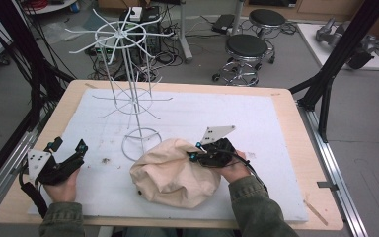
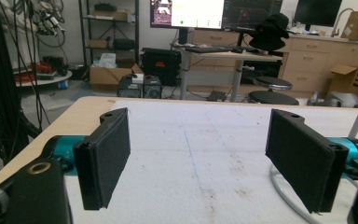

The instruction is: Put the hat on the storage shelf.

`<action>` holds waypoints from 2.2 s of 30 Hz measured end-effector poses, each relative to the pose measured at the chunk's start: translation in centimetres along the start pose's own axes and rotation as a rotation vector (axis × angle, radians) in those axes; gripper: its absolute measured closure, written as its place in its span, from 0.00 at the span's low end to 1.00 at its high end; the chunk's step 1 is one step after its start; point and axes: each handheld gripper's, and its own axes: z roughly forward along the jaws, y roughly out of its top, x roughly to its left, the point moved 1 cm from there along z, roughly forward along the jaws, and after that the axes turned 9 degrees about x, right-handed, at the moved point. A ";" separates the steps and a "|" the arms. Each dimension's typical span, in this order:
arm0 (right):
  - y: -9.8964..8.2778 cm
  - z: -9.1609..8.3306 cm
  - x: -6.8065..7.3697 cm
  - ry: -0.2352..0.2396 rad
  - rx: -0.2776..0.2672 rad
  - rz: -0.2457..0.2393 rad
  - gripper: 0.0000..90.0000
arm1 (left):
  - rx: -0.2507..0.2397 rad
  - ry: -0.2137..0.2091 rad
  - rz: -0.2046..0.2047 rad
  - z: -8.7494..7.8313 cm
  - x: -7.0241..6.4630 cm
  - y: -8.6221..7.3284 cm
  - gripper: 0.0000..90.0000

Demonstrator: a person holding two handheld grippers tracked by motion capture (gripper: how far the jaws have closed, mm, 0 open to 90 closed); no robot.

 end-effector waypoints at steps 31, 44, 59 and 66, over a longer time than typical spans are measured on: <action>-0.5 -7.8 -1.5 -0.024 -0.429 0.093 0.85 | 0.008 -0.016 0.014 0.5 -0.6 0.0 0.25; 0.1 -9.5 -2.3 -0.087 -0.574 0.181 0.85 | 0.003 -0.023 0.017 0.6 -0.7 0.1 0.25; 1.3 -10.3 -2.3 -0.103 -0.644 0.201 0.84 | -0.004 -0.026 0.011 0.5 -0.7 0.2 0.25; 1.8 -11.2 -2.5 -0.115 -0.692 0.207 0.84 | -0.002 -0.030 0.007 0.5 -0.7 0.2 0.25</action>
